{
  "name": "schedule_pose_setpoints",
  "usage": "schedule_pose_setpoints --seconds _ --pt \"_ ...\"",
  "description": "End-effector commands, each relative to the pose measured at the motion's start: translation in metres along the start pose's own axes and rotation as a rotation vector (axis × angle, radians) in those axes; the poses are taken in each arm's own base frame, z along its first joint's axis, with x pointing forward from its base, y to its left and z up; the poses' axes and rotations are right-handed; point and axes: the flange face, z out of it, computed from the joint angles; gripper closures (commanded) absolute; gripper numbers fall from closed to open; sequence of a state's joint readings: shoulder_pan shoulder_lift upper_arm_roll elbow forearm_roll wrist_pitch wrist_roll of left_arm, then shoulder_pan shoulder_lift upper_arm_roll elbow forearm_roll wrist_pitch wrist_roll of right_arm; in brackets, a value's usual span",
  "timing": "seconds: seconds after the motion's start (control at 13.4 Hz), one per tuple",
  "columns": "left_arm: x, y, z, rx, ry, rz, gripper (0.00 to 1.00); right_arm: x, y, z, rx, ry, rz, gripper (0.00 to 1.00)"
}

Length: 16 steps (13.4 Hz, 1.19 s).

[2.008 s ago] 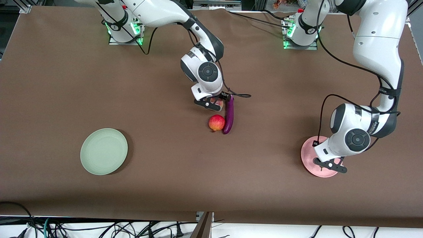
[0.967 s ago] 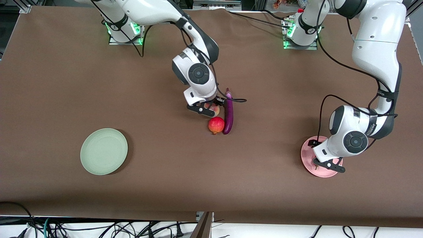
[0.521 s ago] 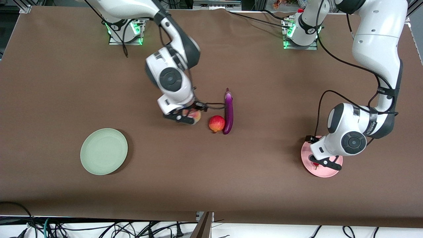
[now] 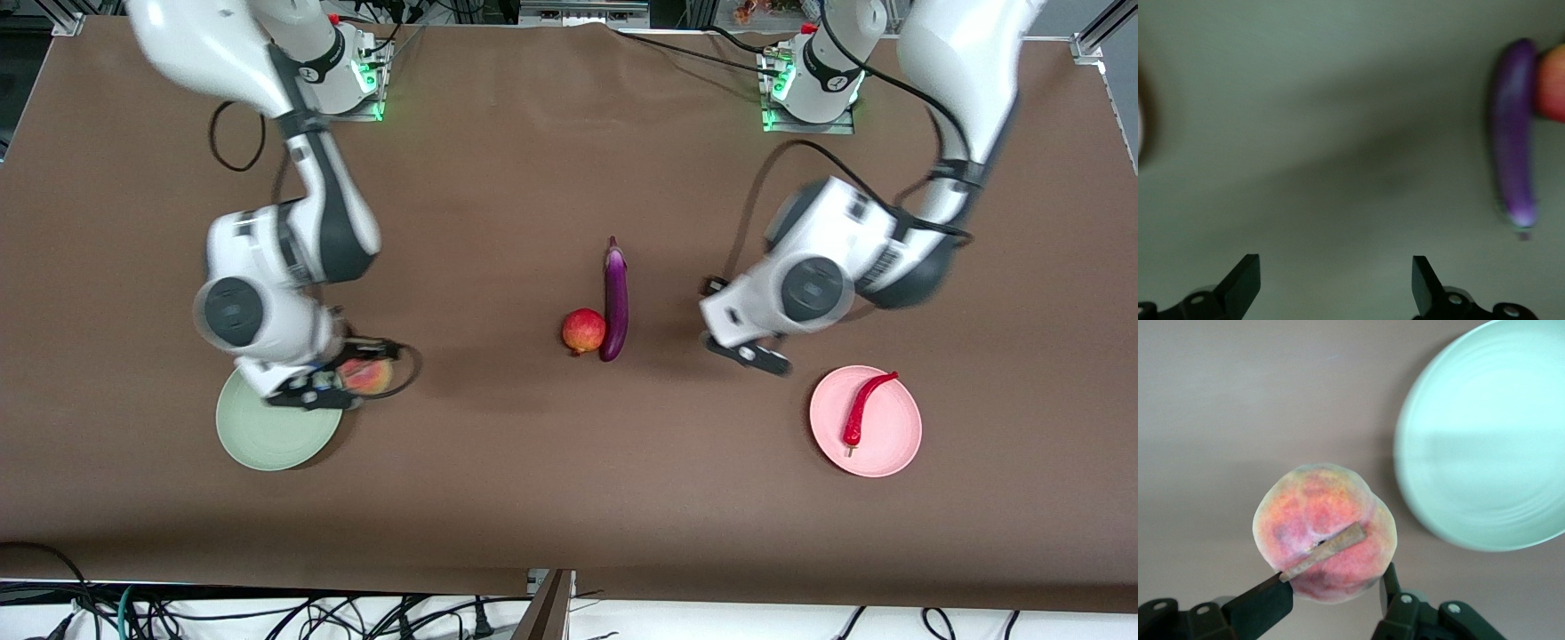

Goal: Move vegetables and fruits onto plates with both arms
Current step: 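Lower the peach onto the green plate while the left gripper grasps the eggplant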

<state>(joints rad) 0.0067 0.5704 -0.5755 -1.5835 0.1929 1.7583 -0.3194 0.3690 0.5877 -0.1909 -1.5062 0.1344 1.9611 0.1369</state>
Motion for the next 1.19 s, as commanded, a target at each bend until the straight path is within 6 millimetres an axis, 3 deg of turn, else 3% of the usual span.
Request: schedule_pose_setpoints --seconds 0.0,0.15,0.37,0.6,0.74,0.82,0.89,0.97,1.04,1.12 --pt "-0.009 0.076 0.034 0.005 0.005 -0.025 0.0 0.01 0.075 0.004 0.021 -0.017 -0.092 0.64" --pt "-0.008 0.112 0.063 -0.003 0.013 -0.043 0.0 0.017 0.118 0.018 0.014 -0.017 -0.138 0.64" --pt "0.005 0.135 0.1 -0.05 0.066 -0.09 0.0 0.025 0.171 0.036 -0.013 0.007 -0.173 0.64" --pt "0.02 0.145 0.137 -0.048 0.13 -0.101 0.0 0.032 0.178 0.058 -0.016 0.027 -0.187 0.64" --pt "0.028 0.138 0.158 -0.031 0.144 -0.088 0.02 0.032 0.188 0.068 -0.018 0.02 -0.174 0.64" --pt "0.027 0.138 0.157 -0.026 0.14 -0.094 0.46 0.032 0.188 0.07 -0.017 0.022 -0.172 0.63" --pt "0.029 0.13 0.152 -0.024 0.138 -0.117 0.77 0.031 0.189 0.073 -0.015 0.018 -0.172 0.62" --pt "0.029 0.125 0.148 -0.012 0.129 -0.123 0.91 0.031 0.19 0.077 -0.015 0.012 -0.169 0.61" --pt "0.027 0.121 0.139 0.012 0.113 -0.129 0.96 0.031 0.194 0.079 -0.014 0.008 -0.163 0.56" --pt "0.026 0.111 0.131 0.034 0.095 -0.144 0.99 0.031 0.196 0.082 -0.012 0.006 -0.159 0.15"
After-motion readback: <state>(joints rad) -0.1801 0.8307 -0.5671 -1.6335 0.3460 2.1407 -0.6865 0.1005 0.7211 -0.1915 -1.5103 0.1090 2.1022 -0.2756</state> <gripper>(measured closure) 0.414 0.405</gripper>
